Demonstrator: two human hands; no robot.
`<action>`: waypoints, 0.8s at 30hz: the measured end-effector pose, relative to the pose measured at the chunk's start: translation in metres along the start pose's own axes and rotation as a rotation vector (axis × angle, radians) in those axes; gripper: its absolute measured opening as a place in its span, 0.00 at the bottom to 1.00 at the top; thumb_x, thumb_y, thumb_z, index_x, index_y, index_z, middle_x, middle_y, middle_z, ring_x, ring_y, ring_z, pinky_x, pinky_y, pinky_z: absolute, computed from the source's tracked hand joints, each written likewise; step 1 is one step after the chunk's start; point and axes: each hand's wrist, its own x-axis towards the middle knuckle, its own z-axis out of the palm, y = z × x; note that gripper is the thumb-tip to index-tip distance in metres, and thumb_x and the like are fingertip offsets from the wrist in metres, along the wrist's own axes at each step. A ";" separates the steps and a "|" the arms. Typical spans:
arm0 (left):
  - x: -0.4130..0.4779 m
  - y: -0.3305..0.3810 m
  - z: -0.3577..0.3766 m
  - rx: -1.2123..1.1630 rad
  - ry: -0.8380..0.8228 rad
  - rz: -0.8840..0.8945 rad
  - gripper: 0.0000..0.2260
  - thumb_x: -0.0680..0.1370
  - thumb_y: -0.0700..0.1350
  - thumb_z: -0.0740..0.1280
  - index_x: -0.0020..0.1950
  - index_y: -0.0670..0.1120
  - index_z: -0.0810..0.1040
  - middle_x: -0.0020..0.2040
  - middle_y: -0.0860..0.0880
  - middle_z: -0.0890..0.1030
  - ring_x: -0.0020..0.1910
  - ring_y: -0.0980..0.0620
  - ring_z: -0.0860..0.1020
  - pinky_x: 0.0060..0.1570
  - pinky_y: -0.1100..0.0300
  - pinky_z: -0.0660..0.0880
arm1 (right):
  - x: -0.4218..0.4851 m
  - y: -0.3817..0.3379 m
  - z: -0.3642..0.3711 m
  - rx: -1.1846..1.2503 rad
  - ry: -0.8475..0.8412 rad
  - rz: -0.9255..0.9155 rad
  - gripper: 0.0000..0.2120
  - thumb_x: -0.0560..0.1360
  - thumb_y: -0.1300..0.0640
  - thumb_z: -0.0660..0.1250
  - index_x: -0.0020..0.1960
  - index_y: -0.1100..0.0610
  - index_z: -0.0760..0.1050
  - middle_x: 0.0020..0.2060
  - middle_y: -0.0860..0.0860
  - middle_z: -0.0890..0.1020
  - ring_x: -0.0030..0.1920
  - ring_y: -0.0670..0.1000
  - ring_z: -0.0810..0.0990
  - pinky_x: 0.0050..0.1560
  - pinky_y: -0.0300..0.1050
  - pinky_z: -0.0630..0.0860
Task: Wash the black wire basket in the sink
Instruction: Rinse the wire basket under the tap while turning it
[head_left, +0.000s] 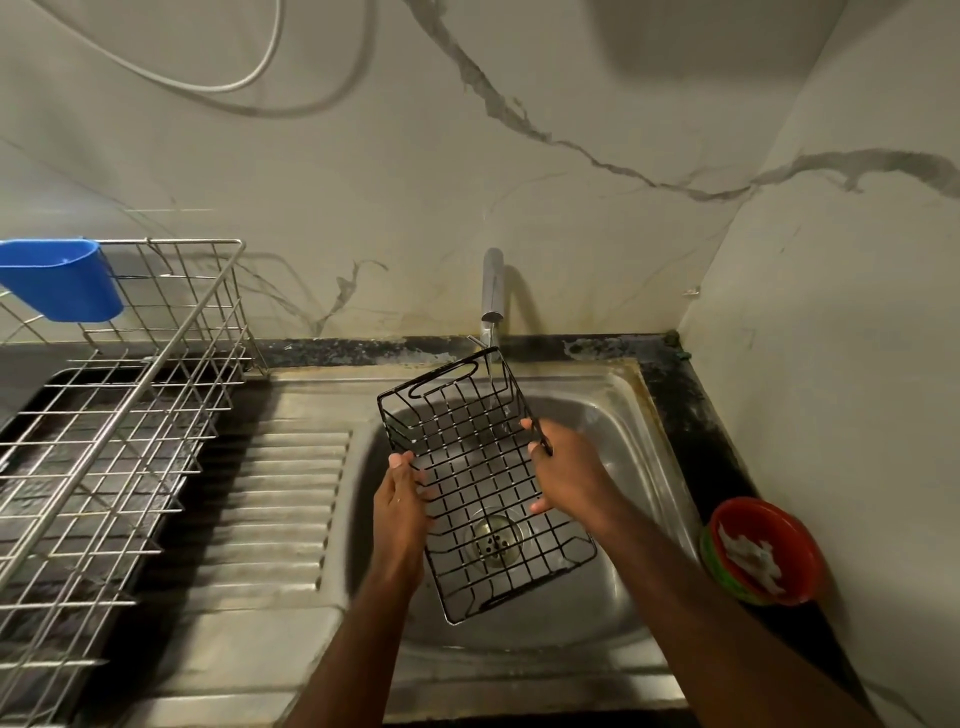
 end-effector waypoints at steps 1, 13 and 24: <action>0.000 0.000 0.000 0.004 0.003 -0.001 0.24 0.82 0.62 0.51 0.66 0.49 0.75 0.52 0.46 0.79 0.48 0.48 0.76 0.41 0.54 0.74 | 0.000 -0.001 0.000 -0.002 -0.004 0.002 0.18 0.83 0.59 0.57 0.72 0.50 0.68 0.44 0.42 0.73 0.45 0.59 0.84 0.36 0.52 0.84; 0.001 0.004 -0.001 0.012 -0.003 0.030 0.24 0.84 0.60 0.51 0.71 0.48 0.72 0.60 0.45 0.80 0.50 0.49 0.79 0.45 0.52 0.74 | 0.001 -0.009 -0.006 0.019 -0.025 0.025 0.18 0.83 0.59 0.56 0.72 0.50 0.67 0.42 0.43 0.71 0.47 0.59 0.84 0.38 0.51 0.84; 0.004 0.007 -0.006 0.020 0.017 0.052 0.24 0.84 0.60 0.51 0.73 0.50 0.72 0.63 0.45 0.81 0.60 0.43 0.79 0.50 0.47 0.76 | 0.009 -0.016 -0.007 0.044 -0.046 0.024 0.20 0.83 0.58 0.58 0.74 0.49 0.66 0.47 0.46 0.76 0.37 0.50 0.82 0.38 0.50 0.84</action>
